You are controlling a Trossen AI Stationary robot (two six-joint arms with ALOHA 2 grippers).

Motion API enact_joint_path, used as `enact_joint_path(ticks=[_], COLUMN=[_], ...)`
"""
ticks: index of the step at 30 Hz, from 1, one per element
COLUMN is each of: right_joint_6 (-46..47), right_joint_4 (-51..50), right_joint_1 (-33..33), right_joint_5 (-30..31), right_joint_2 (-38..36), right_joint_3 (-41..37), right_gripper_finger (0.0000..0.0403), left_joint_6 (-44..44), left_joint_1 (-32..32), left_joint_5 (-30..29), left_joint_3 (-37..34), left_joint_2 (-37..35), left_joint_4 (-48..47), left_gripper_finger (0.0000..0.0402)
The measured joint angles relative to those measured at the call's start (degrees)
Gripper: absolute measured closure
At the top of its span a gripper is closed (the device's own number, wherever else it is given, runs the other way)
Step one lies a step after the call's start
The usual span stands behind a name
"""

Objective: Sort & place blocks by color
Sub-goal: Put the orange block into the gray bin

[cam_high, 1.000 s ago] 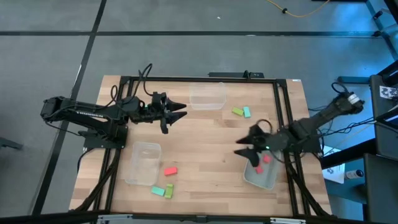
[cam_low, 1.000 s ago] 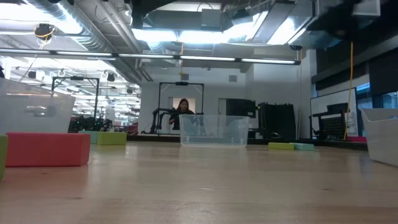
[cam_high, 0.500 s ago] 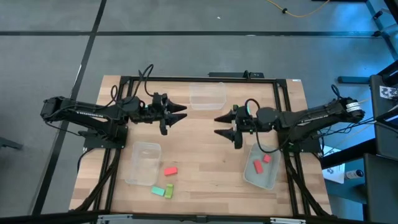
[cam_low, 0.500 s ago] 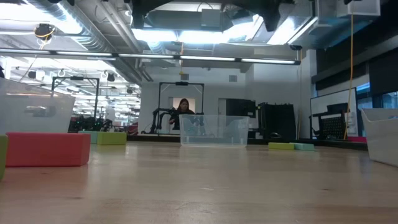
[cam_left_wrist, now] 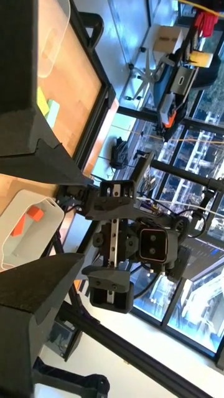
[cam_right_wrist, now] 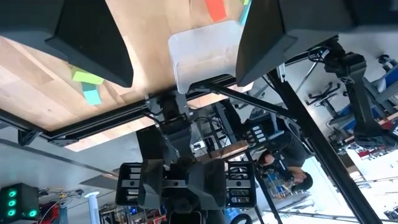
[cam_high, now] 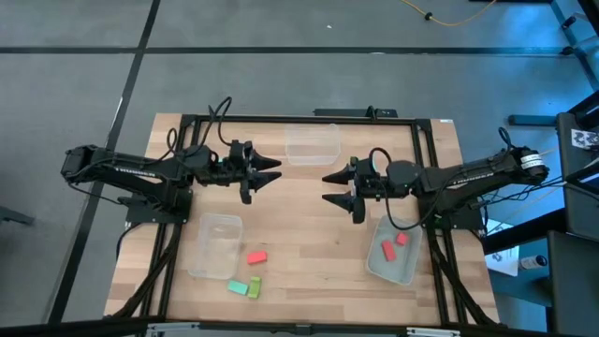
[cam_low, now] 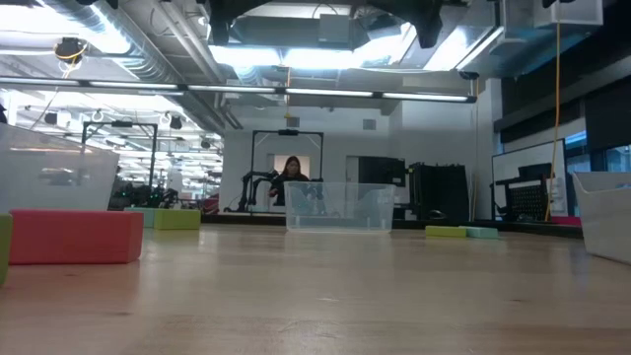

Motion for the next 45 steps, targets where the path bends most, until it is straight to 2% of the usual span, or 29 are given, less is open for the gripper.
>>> enact_joint_path(ticks=[22,26,29,34,36,39,45], right_joint_6=[0.1,1.3,1.5,1.6,1.6,1.6,1.6], right_joint_4=[-0.6,-0.9,-2.2,-3.8,-4.0,-5.0,-6.1], right_joint_1=[0.0,0.0,0.0,0.0,0.0,0.0,0.0], right_joint_5=[0.0,-0.1,-0.1,-0.2,-0.3,-1.5,-1.7], right_joint_2=[0.0,0.0,0.0,0.0,0.0,0.0,0.0], right_joint_3=[0.0,0.0,0.0,0.0,0.0,0.0,0.0], right_gripper_finger=[0.0114,0.0114,0.0114,0.0114,0.0114,0.0114,0.0114], left_joint_6=[0.1,-0.2,-0.7,-3.1,-5.5,-7.6,-11.5], left_joint_1=[0.0,0.0,-0.7,-6.4,-10.0,-16.0,-25.3], left_joint_5=[0.0,1.8,5.3,5.6,5.1,4.3,3.9], left_joint_3=[0.0,0.0,3.7,15.1,18.4,20.3,20.2], left_joint_2=[0.0,0.0,0.0,4.1,7.2,11.7,23.1], left_joint_4=[-0.1,-2.3,-12.3,-43.9,-52.0,-57.6,-56.8], left_gripper_finger=[0.0219,0.0219,0.0219,0.0219,0.0219,0.0219,0.0219])
